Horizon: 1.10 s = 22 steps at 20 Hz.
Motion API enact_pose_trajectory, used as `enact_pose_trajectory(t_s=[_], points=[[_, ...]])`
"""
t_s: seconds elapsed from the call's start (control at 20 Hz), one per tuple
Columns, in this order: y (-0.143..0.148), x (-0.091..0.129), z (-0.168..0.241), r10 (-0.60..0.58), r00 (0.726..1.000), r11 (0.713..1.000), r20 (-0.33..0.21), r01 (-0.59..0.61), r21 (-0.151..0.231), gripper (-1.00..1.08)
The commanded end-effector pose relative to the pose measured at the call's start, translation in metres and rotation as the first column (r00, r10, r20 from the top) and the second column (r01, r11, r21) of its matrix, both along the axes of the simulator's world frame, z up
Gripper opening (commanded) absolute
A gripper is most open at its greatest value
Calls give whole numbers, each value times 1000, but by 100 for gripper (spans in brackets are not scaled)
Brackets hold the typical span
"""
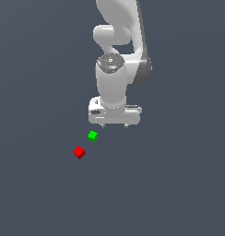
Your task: Stack the red cube on top of the green cube.
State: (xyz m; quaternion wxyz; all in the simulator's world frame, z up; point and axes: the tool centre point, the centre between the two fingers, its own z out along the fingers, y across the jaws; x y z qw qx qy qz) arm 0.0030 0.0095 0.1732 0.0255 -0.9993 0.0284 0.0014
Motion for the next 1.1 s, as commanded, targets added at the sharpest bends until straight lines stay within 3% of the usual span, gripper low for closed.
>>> enact_pose_trajectory(t_s=[0.0,0.35,0.65,0.8,1.05], points=[[0,0,0,0,1000,1000,0,0,0,100],[-12,8,-8,-45,999,999,-1,45,-5,100],[-43,26,-29,-158,987,987,-2,158,-16,100],[-68,37,-44,-242,970,970,-2,242,-24,100],[-116,52,-71,-394,919,919,-1,393,-38,100]])
